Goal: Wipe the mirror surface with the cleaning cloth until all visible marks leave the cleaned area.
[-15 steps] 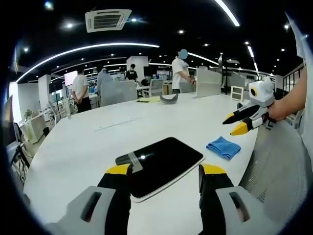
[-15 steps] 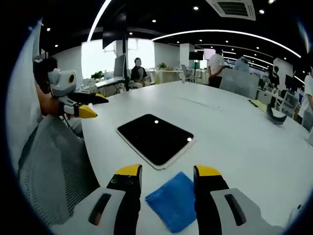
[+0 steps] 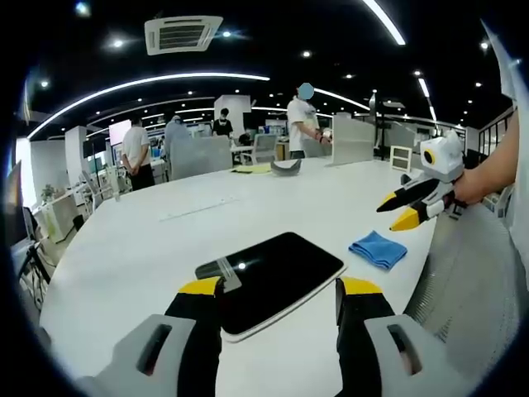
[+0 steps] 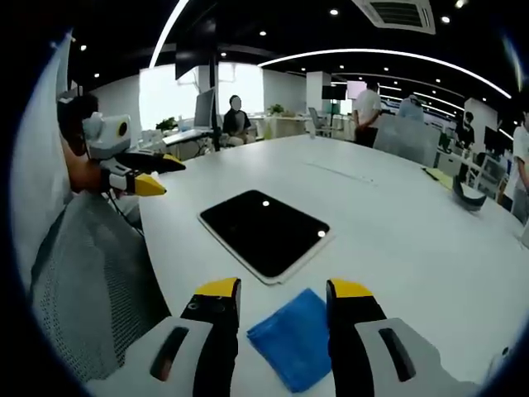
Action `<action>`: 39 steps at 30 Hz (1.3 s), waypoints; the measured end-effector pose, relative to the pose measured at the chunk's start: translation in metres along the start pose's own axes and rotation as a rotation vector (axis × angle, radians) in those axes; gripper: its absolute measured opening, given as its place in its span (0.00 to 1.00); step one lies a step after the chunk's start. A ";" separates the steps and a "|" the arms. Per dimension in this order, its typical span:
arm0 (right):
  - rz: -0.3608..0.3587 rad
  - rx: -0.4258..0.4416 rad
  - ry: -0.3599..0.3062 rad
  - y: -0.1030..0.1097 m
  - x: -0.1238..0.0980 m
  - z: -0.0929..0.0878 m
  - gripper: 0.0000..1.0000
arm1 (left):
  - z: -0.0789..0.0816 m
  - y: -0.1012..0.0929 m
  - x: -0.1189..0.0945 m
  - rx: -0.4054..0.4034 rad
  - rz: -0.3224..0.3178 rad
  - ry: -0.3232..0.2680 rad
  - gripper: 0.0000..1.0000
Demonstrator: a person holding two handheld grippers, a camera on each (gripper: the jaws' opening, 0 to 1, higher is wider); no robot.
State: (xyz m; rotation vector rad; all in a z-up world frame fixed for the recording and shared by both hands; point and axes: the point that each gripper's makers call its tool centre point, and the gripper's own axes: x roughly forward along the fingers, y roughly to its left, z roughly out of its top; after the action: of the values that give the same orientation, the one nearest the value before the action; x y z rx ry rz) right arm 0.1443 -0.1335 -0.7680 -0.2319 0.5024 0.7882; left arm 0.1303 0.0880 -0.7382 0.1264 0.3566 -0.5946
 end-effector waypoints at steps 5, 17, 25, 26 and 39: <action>-0.001 0.000 0.001 0.000 0.000 0.000 0.39 | 0.000 0.000 0.000 -0.001 -0.001 0.002 0.54; -0.005 -0.005 0.018 0.000 0.000 -0.003 0.39 | 0.000 0.000 0.000 -0.001 0.002 -0.002 0.54; 0.019 -0.047 0.084 0.003 0.005 -0.008 0.37 | 0.000 0.001 0.000 -0.005 0.002 -0.003 0.54; 0.028 -0.049 0.089 0.003 0.006 -0.008 0.37 | 0.000 0.001 0.000 -0.006 0.004 -0.004 0.54; 0.033 -0.017 0.268 -0.019 0.013 -0.041 0.30 | 0.001 0.004 -0.001 -0.017 0.014 -0.011 0.53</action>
State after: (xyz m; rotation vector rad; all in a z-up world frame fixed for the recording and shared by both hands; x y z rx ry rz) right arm 0.1520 -0.1544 -0.8095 -0.3477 0.7535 0.7982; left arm 0.1320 0.0914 -0.7372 0.1092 0.3497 -0.5784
